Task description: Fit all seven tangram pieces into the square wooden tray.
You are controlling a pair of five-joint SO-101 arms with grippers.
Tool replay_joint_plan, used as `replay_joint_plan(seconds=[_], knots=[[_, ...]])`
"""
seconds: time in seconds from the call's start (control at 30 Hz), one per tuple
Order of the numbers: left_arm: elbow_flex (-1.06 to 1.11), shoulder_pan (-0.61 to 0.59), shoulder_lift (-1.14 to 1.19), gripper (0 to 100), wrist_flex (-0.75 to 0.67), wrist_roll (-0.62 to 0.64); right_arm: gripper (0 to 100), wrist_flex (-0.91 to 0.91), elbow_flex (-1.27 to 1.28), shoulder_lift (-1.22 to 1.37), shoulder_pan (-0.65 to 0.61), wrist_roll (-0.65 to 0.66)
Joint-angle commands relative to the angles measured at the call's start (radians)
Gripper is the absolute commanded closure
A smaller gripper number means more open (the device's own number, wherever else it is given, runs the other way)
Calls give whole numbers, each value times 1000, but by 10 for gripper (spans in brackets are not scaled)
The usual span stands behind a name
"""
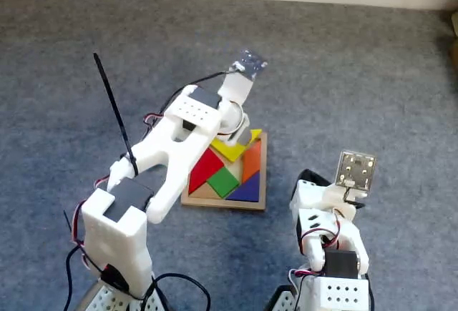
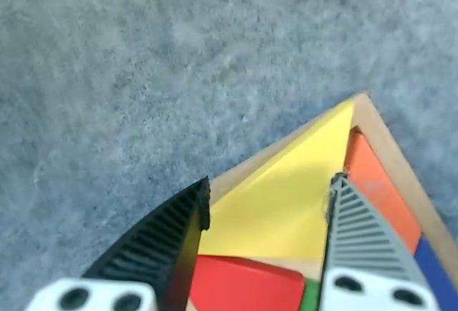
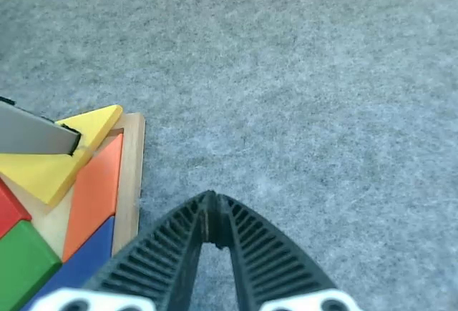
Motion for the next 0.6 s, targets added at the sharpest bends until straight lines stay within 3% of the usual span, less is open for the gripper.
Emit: replay_joint_plan(seconds=[0.0,0.17,0.3,0.57], knots=[[-84,8,-41,745,12,11,995,2,148,15,10,-3],[-140,-35,-33,741,-6,126,995,2,148,15,10,-3],[-151,-39,56,744,-51,123,995,2,148,15,10,-3],[-145,-31,104,745,0,57,995,2,148,15,10,-3]])
